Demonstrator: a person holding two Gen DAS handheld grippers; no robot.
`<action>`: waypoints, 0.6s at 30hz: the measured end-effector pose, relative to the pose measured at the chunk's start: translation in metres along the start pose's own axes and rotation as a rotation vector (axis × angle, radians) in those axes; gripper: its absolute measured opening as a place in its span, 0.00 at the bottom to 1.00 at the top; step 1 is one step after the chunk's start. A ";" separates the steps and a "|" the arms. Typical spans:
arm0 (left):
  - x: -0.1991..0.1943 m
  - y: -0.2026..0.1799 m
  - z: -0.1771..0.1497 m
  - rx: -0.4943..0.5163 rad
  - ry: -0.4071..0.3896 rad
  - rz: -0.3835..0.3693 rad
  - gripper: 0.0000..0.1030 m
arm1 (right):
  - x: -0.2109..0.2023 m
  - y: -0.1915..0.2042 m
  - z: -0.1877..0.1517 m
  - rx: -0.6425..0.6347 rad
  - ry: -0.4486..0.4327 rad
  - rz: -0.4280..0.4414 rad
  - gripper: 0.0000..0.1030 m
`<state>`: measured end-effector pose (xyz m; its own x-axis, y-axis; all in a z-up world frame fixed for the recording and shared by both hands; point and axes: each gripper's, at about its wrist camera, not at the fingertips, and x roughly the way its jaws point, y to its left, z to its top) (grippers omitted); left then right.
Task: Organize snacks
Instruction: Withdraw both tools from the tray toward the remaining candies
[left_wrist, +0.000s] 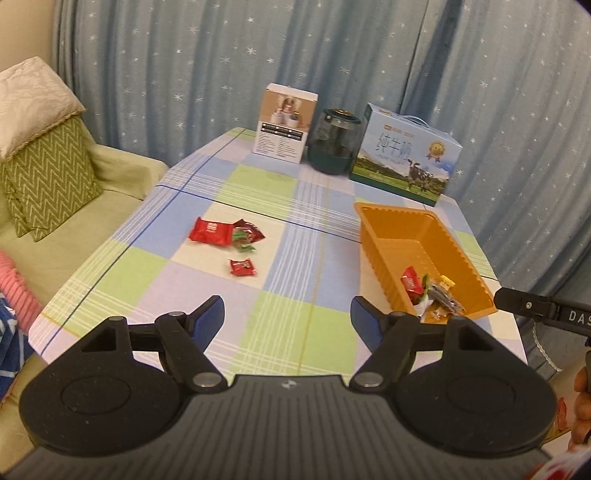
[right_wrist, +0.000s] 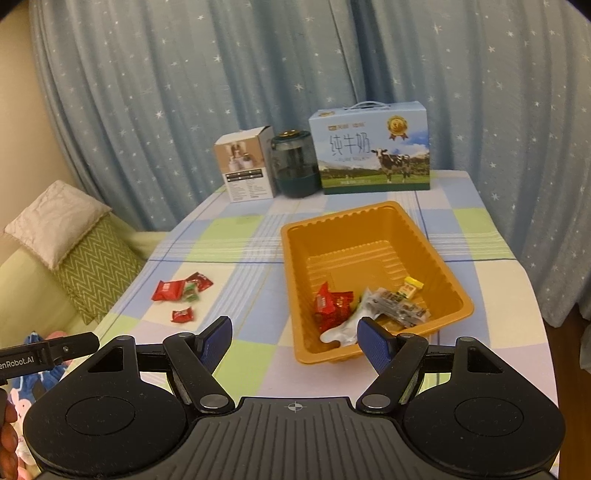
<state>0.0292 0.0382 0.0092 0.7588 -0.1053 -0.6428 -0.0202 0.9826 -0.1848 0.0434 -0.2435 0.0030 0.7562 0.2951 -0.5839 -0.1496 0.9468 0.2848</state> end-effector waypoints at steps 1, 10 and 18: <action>0.000 0.002 0.000 -0.002 -0.001 0.002 0.71 | 0.001 0.002 0.000 -0.004 0.002 0.003 0.72; -0.003 0.015 0.000 -0.014 -0.001 0.025 0.71 | 0.008 0.020 -0.001 -0.036 0.011 0.023 0.72; -0.001 0.031 0.001 -0.022 -0.004 0.050 0.72 | 0.022 0.038 -0.001 -0.068 0.024 0.041 0.72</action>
<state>0.0290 0.0686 0.0050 0.7592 -0.0553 -0.6485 -0.0726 0.9830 -0.1688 0.0533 -0.2011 -0.0001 0.7335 0.3360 -0.5908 -0.2234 0.9402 0.2573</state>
